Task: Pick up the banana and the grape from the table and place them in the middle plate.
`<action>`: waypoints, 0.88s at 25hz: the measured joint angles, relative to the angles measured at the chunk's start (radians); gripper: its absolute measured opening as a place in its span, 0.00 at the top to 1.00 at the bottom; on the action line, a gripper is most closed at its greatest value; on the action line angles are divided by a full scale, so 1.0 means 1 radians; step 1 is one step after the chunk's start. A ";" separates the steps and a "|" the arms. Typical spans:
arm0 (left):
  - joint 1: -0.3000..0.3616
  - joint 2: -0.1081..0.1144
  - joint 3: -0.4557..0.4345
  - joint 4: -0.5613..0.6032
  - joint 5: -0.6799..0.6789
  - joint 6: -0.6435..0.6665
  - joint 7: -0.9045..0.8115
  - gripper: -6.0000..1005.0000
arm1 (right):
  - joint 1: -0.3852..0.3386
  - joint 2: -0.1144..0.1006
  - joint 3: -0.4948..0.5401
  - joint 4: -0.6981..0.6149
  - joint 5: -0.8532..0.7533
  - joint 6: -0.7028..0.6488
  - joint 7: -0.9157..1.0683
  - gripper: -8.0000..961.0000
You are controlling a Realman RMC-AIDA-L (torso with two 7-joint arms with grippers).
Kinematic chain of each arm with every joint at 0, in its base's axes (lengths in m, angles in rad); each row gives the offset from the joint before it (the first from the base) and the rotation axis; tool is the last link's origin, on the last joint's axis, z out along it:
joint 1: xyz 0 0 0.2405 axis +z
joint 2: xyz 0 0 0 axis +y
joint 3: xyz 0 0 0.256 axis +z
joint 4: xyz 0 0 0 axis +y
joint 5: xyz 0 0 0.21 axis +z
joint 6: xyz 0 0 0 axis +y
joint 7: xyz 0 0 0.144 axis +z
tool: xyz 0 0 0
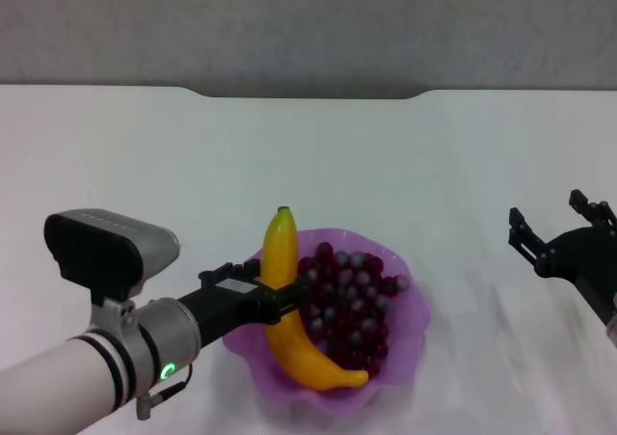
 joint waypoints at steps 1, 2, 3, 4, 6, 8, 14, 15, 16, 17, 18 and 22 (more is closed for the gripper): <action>0.000 0.000 0.000 0.000 0.000 0.000 0.000 0.29 | 0.000 0.000 0.000 0.000 0.000 0.000 0.000 0.12; 0.000 0.000 0.004 0.000 0.000 0.005 0.000 0.27 | 0.000 0.000 0.000 -0.001 0.000 0.000 0.000 0.12; 0.001 0.001 0.006 -0.002 0.000 0.011 0.001 0.25 | 0.000 0.000 0.000 -0.002 0.000 0.000 0.000 0.12; 0.004 0.001 0.006 -0.006 0.001 0.017 0.001 0.24 | 0.000 0.000 0.000 -0.003 0.000 0.000 0.000 0.12; 0.020 0.004 0.000 -0.028 0.001 0.027 0.009 0.20 | 0.000 0.001 0.000 -0.004 0.000 0.000 0.000 0.12; 0.041 0.007 -0.020 -0.058 0.002 0.030 0.030 0.17 | -0.001 0.001 -0.001 -0.005 -0.001 0.000 0.000 0.12; 0.136 0.005 -0.141 -0.159 -0.004 0.055 0.127 0.11 | -0.002 0.001 -0.011 -0.001 -0.004 -0.005 0.000 0.12; 0.154 0.005 -0.161 -0.173 -0.005 0.067 0.139 0.11 | -0.002 0.000 -0.018 -0.001 -0.005 -0.012 0.000 0.12; 0.171 0.005 -0.176 -0.183 -0.006 0.080 0.153 0.11 | -0.001 -0.001 -0.024 -0.002 -0.005 -0.021 0.001 0.12; 0.176 0.004 -0.181 -0.185 -0.006 0.085 0.161 0.11 | -0.001 -0.002 -0.030 -0.005 -0.006 -0.034 0.003 0.12; 0.183 0.003 -0.188 -0.186 -0.007 0.093 0.181 0.11 | -0.002 -0.003 -0.035 -0.009 -0.007 -0.054 0.006 0.12; 0.180 -0.001 -0.203 -0.148 -0.050 0.140 0.301 0.11 | -0.014 0.001 -0.040 -0.036 -0.002 -0.156 0.024 0.12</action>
